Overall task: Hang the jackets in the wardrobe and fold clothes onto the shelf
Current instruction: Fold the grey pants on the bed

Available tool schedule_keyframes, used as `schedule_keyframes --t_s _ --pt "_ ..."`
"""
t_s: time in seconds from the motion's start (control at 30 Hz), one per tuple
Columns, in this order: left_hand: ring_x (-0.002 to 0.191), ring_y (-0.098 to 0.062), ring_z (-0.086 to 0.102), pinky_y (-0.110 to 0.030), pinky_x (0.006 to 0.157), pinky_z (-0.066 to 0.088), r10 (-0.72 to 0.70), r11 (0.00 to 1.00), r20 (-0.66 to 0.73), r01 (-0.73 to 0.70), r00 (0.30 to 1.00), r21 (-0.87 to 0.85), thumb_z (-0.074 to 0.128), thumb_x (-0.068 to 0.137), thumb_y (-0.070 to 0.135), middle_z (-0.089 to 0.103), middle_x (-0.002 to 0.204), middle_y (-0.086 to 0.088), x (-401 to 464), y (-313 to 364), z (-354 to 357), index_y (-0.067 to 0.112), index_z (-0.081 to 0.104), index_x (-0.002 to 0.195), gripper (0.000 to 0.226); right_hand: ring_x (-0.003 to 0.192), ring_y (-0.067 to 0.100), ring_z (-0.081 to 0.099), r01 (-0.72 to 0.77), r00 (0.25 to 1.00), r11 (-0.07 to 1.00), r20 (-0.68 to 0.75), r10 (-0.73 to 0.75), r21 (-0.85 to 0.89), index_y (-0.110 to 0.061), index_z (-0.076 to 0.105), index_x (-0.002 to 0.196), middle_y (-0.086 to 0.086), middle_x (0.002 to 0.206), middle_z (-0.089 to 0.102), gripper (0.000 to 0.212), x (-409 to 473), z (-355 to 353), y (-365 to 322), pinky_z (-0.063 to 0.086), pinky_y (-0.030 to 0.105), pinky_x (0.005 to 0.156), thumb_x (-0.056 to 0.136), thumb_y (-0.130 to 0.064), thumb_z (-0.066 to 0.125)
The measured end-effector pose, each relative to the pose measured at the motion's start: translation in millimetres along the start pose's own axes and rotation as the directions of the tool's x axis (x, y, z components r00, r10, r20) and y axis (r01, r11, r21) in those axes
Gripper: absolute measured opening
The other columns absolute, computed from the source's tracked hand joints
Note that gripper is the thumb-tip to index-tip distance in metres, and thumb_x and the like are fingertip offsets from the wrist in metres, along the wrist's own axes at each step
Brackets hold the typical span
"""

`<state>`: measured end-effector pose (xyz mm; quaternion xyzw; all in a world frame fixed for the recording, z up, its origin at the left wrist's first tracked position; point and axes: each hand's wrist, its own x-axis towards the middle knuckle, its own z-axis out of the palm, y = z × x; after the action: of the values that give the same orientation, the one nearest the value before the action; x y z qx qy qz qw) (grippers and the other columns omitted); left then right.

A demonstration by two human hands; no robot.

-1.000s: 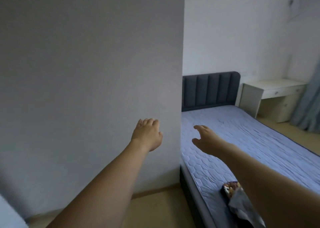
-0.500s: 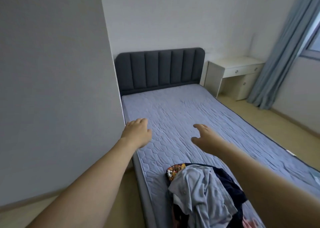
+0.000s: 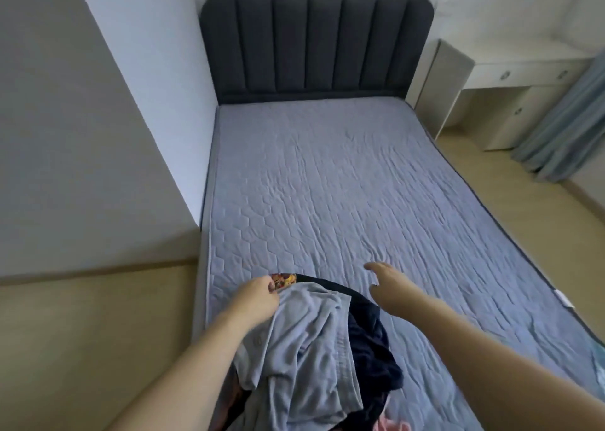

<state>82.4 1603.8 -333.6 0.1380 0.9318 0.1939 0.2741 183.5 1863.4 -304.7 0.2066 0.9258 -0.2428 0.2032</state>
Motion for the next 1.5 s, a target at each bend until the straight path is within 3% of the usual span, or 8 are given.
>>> schedule_keyframes --t_s 0.2,0.4,0.6,0.8,0.97,1.17,1.33,1.5 --pt "0.097 -0.03 0.063 -0.038 0.08 0.051 -0.035 0.999 0.277 0.044 0.96 -0.028 0.042 0.093 0.015 0.067 0.099 -0.014 18 50 173 0.008 0.062 0.094 0.021 0.135 0.023 0.04 0.136 0.978 0.969 0.183 -0.098 -0.205 -0.029 0.031 0.149 -0.006 0.155 0.029 0.061 80 52 87 0.04 0.034 0.104 0.093 -0.006 0.038" --pt "0.114 -0.025 0.053 -0.037 0.086 0.046 -0.345 0.936 0.065 0.338 0.936 0.094 0.052 0.085 0.06 0.054 0.122 -0.004 75 61 332 0.013 0.049 0.123 0.061 0.14 0.024 0.031 0.459 0.87 0.793 0.383 -0.31 -0.401 -0.033 0.027 0.15 -0.006 0.156 0.027 0.068 196 167 146 0.029 0.036 0.112 0.09 -0.003 0.038" --pt "0.12 -0.021 0.05 -0.031 0.088 0.048 -0.421 0.89 -0.089 0.43 0.903 0.152 0.052 0.09 0.027 0.046 0.13 -0.004 102 36 376 0.014 0.037 0.126 0.041 0.136 0.025 0.033 0.576 0.817 0.701 0.285 -0.501 -0.42 -0.025 0.041 0.139 0.002 0.145 0.036 0.05 245 257 170 0.025 0.036 0.112 0.09 -0.02 0.047" --pt "0.088 -0.028 0.059 -0.039 0.072 0.047 -0.423 0.904 -0.193 0.396 0.886 -0.161 0.041 0.1 0.03 0.065 0.101 -0.008 62 58 271 0.017 0.045 0.091 0.017 0.115 0.025 0.05 0.647 0.735 0.635 0.124 -0.667 -0.422 -0.025 0.058 0.119 -0.002 0.126 0.047 0.03 214 215 134 0.032 0.034 0.1 0.096 -0.038 0.045" --pt "0.096 -0.035 0.059 -0.034 0.068 0.038 -0.362 0.922 -0.475 0.385 0.802 -0.053 0.044 0.089 0.021 0.066 0.112 -0.012 -17 136 111 0.016 0.056 0.1 0.018 0.087 0.025 0.057 0.636 0.759 0.752 0.035 -0.65 0.175 -0.023 0.056 0.099 -0.003 0.087 0.058 0.019 123 80 63 0.04 0.035 0.074 0.096 -0.029 0.039" --pt "0.084 -0.039 0.052 -0.034 0.062 0.033 -0.226 0.964 -0.673 0.26 0.704 -0.051 0.039 0.081 0.019 0.064 0.092 -0.018 -134 254 -54 0.015 0.035 0.067 0.015 0.072 0.007 0.049 0.849 0.519 0.491 -0.128 -0.845 0.196 -0.036 0.035 0.094 -0.02 0.078 0.048 0.03 -22 -67 29 0.033 0.024 0.06 0.081 -0.056 0.052" --pt "0.054 -0.018 0.04 -0.031 0.048 0.02 0.054 0.969 -0.645 0.115 0.762 0.218 0.033 0.066 0.032 0.044 0.059 0.002 -206 337 -106 0.019 0.036 0.062 0.014 0.071 0.029 0.057 0.631 0.775 0.721 -0.193 -0.602 0.286 -0.019 0.049 0.09 0.004 0.077 0.059 0.014 -68 -170 30 0.046 0.036 0.058 0.08 -0.009 0.046" --pt "0.067 -0.017 0.05 -0.032 0.054 0.032 -0.023 0.933 -0.338 0.142 0.941 0.33 0.052 0.078 0.03 0.055 0.081 -0.001 -218 369 -80 0.024 0.043 0.077 0.011 0.075 0.028 0.054 0.474 0.806 0.855 -0.286 -0.518 -0.211 -0.022 0.052 0.092 0.003 0.085 0.06 0.016 -94 -266 104 0.042 0.033 0.061 0.077 -0.016 0.049"
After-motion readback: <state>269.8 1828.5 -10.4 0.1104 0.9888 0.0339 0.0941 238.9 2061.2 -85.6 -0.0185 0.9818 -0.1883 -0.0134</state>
